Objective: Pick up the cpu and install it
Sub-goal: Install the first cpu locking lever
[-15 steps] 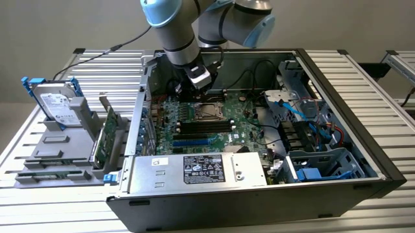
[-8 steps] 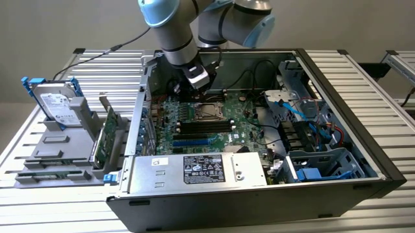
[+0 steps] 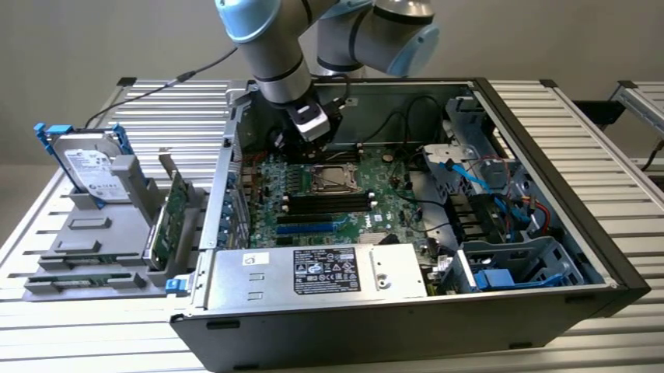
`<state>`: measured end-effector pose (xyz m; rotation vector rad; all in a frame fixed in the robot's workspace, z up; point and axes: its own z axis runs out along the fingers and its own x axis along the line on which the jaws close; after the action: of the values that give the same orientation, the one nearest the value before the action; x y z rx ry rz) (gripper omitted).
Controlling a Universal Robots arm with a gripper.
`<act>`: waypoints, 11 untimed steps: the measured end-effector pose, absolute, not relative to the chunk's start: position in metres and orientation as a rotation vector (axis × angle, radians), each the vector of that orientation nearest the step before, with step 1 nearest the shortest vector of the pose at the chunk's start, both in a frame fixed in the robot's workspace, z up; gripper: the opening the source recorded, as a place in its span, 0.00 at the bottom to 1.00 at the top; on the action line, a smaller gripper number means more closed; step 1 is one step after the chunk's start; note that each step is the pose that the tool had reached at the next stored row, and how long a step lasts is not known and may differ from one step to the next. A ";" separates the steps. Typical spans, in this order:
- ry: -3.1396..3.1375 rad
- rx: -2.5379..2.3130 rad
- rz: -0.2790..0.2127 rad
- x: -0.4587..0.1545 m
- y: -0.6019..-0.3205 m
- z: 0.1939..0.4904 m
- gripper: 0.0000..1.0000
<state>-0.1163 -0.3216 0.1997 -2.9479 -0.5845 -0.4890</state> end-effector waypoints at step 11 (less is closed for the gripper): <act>-0.584 -2.951 -0.472 -0.125 -0.320 0.199 0.11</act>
<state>-0.1252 -0.3199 0.1994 -2.9510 -0.5845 -0.4722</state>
